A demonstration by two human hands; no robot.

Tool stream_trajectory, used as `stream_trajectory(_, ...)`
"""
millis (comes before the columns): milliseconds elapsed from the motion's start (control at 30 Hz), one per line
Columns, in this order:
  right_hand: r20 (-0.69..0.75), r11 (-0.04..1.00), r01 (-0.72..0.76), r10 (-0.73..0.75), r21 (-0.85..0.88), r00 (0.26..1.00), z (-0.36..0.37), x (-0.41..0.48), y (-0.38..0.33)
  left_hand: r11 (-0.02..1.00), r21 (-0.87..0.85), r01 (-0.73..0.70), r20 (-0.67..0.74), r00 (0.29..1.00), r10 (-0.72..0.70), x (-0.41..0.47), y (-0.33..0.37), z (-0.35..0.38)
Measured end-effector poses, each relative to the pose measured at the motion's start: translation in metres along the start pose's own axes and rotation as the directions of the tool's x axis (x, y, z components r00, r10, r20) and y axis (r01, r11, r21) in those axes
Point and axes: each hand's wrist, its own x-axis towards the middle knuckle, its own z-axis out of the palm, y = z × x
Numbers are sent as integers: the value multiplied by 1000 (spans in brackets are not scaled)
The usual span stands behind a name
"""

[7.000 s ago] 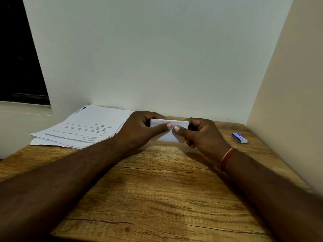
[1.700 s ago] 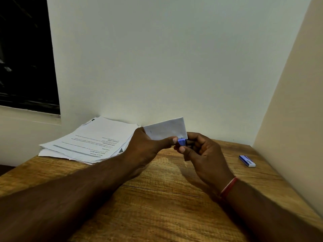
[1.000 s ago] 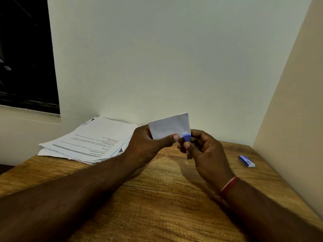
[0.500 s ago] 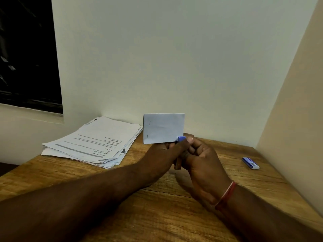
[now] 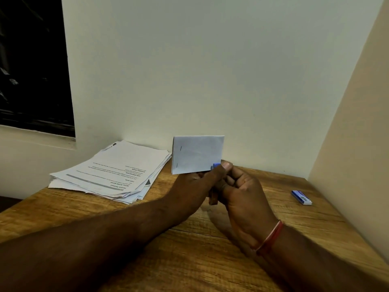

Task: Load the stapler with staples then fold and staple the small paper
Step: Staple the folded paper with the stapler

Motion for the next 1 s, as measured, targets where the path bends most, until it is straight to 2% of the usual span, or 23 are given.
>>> stream_trajectory(67,-34,999,-5,6,38,999,-4,3,-5,996,-87,-20,-37,999,16,2,4,-3)
stream_trajectory(167,-32,986,-52,58,159,998,-14,10,-7,983,-184,16,-113,993,-38,9,7,-9)
stream_trajectory(300,-13,971,-129,135,200,991,-22,17,-1,960,-263,93,-115,985,-127,16,6,-17)
stream_trajectory(333,-37,979,-135,143,155,989,-26,19,0,957,-271,107,-115,983,-142,18,6,-19)
stream_trajectory(367,-91,990,-134,137,35,986,-31,22,0,954,-275,121,-115,981,-158,20,5,-21)
stream_trajectory(400,-160,978,-132,106,-160,981,-37,26,-1,951,-278,133,-112,979,-170,21,4,-22)
stream_trajectory(467,-224,825,-124,-4,-552,975,-52,32,0,954,-265,144,-98,980,-175,22,2,-24)
stream_trajectory(533,-189,649,-120,-36,-752,981,-66,36,0,962,-240,133,-102,982,-161,22,0,-25)
stream_trajectory(633,-144,448,-143,31,-882,989,-79,41,0,961,-231,155,-99,978,-181,21,2,-25)
stream_trajectory(700,-129,358,-143,62,-923,990,-83,43,-1,953,-239,187,-77,975,-210,21,2,-25)
stream_trajectory(900,-85,295,-102,71,-950,994,-86,46,4,950,-218,222,-25,972,-233,18,3,-24)
stream_trajectory(967,-53,324,-43,-21,-945,998,-83,44,4,949,-213,234,-23,969,-244,19,2,-24)
stream_trajectory(1000,-7,361,36,-118,-932,993,-80,43,4,947,-212,243,-21,967,-253,19,2,-24)
